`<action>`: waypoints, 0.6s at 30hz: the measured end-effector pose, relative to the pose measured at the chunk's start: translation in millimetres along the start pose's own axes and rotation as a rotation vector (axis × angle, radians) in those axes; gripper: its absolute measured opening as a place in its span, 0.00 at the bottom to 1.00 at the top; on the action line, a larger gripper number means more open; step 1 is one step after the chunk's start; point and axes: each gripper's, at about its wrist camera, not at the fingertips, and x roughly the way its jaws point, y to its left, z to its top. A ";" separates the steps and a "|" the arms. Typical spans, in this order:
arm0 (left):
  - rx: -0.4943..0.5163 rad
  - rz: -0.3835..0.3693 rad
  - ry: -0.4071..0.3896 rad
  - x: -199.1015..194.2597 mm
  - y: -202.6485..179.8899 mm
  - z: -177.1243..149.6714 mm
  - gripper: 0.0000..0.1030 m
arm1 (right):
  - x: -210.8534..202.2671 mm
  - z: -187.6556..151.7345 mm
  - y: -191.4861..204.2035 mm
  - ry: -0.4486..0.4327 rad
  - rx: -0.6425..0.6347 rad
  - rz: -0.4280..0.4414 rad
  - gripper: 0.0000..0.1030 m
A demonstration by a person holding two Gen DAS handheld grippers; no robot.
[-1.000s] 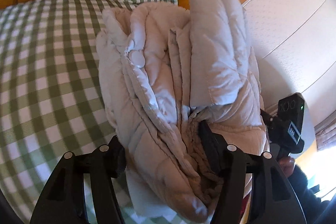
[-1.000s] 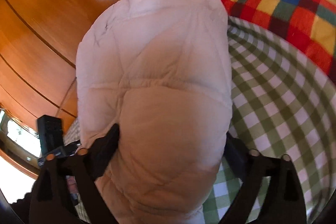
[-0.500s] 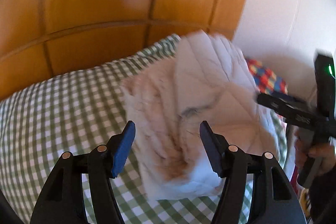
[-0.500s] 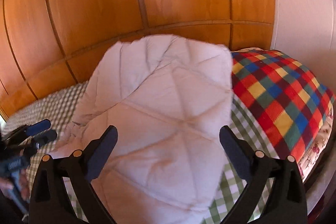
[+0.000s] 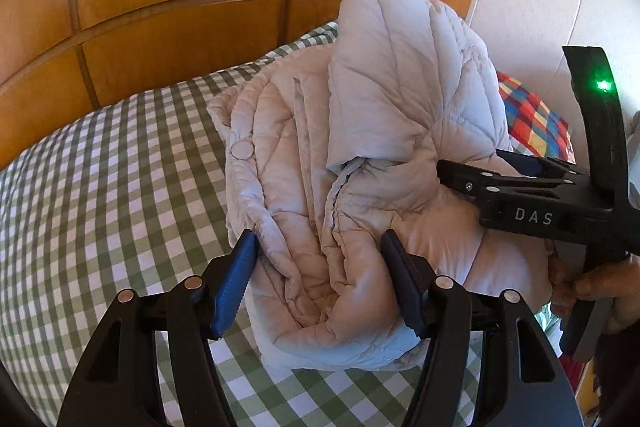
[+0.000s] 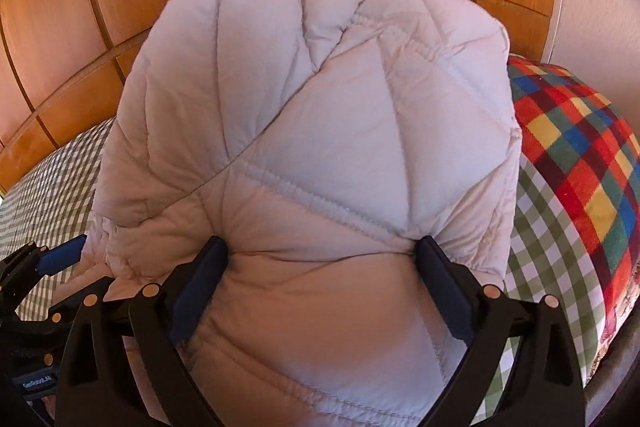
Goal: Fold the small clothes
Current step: 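Lower the jacket bundle onto the gingham sheet and open the left gripper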
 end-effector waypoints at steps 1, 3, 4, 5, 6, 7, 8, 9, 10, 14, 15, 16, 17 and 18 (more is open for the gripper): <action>-0.007 0.004 -0.005 -1.5 0.9 -2.7 0.63 | -3.8 0.9 1.4 -0.005 0.000 -0.005 0.92; -0.021 0.007 -0.013 -4.8 3.9 -2.8 0.64 | -5.6 1.7 1.0 -0.018 -0.004 -0.019 0.92; -0.023 0.011 -0.017 -8.2 4.3 -2.3 0.65 | -6.3 1.6 1.0 -0.022 -0.005 -0.023 0.92; -0.029 0.017 -0.022 -12.1 5.9 -2.9 0.67 | -9.1 1.2 2.2 -0.027 -0.004 -0.032 0.92; -0.037 0.023 -0.025 -14.4 6.8 -3.3 0.70 | -11.7 0.5 2.4 -0.031 -0.001 -0.037 0.93; -0.047 0.022 -0.028 -17.0 8.5 -4.1 0.70 | -15.3 0.8 2.4 -0.036 0.005 -0.041 0.93; -0.054 0.022 -0.032 -19.4 9.7 -4.5 0.70 | -16.3 3.9 1.3 -0.041 0.010 -0.045 0.93; -0.054 0.025 -0.038 -23.3 10.4 -5.0 0.70 | -20.0 3.9 1.6 -0.047 0.015 -0.048 0.93; -0.052 0.028 -0.042 -25.7 9.8 -4.6 0.71 | -25.0 3.8 2.7 -0.054 0.015 -0.051 0.93; -0.053 0.032 -0.059 -39.9 13.4 -5.1 0.71 | -44.3 1.5 7.3 -0.088 0.014 -0.066 0.94; -0.051 0.038 -0.065 -43.0 13.8 -5.6 0.72 | -48.7 0.3 7.9 -0.094 0.018 -0.070 0.94; -0.053 0.040 -0.069 -47.6 15.4 -6.8 0.74 | -52.8 -0.3 10.2 -0.104 0.026 -0.076 0.94; -0.059 0.040 -0.073 -51.9 19.0 -8.1 0.74 | -56.5 -1.6 10.4 -0.110 0.031 -0.082 0.94; -0.062 0.042 -0.078 -55.5 20.9 -9.4 0.75 | -61.5 -4.3 10.9 -0.117 0.039 -0.091 0.94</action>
